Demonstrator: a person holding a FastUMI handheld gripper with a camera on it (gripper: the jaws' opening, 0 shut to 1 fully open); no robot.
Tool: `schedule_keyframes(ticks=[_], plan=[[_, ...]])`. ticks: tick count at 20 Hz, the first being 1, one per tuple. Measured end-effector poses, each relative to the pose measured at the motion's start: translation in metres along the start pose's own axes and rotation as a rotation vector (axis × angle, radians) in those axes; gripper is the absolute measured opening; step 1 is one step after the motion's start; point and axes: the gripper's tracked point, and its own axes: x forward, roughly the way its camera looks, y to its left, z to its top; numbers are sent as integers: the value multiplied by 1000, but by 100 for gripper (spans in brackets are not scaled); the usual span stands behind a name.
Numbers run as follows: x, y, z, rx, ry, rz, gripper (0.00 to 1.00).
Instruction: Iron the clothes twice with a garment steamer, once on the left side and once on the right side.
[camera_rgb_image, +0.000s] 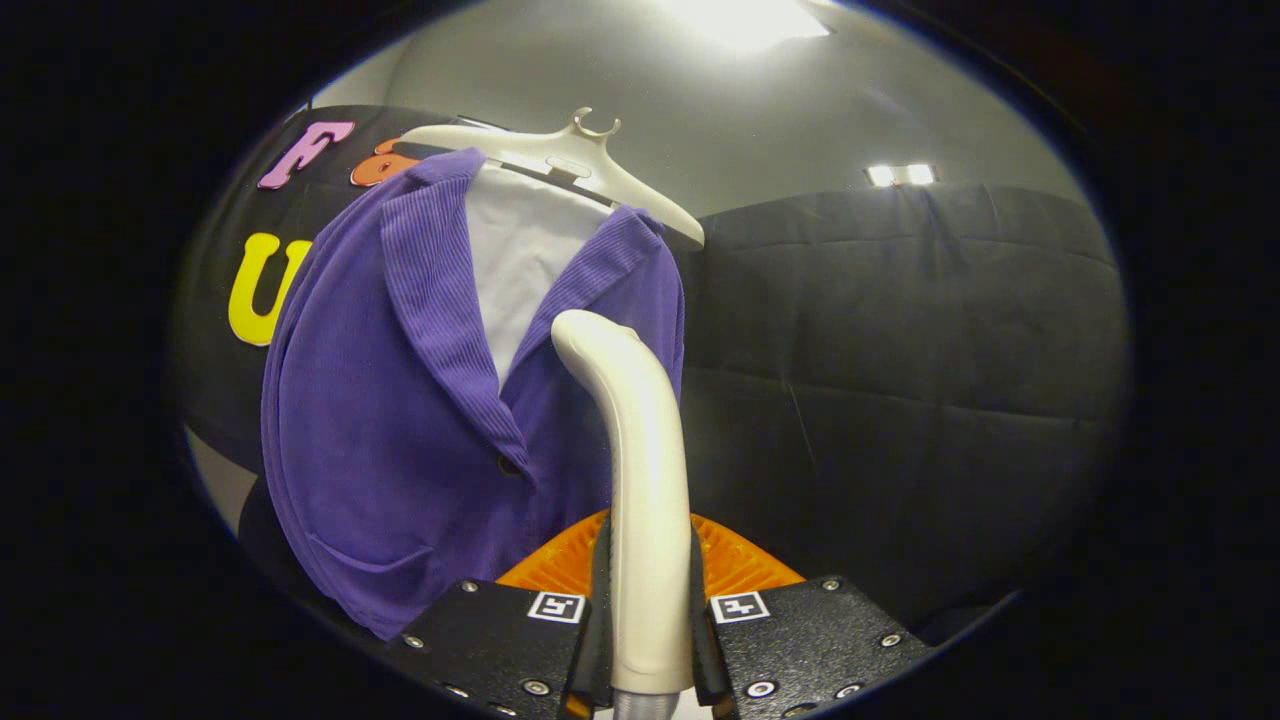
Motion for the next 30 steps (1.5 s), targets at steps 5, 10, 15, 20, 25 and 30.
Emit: schedule_keyframes(ticks=[5,10,15,20,25,30], plan=[[-5,-4,-54,-28,71,-9,31],[0,9,-106,-86,147,33,31],[-1,18,-146,-142,207,52,31],[-2,17,-172,-153,249,46,31],[-5,17,-169,-128,274,31,31],[-3,20,-174,-106,318,32,32]])
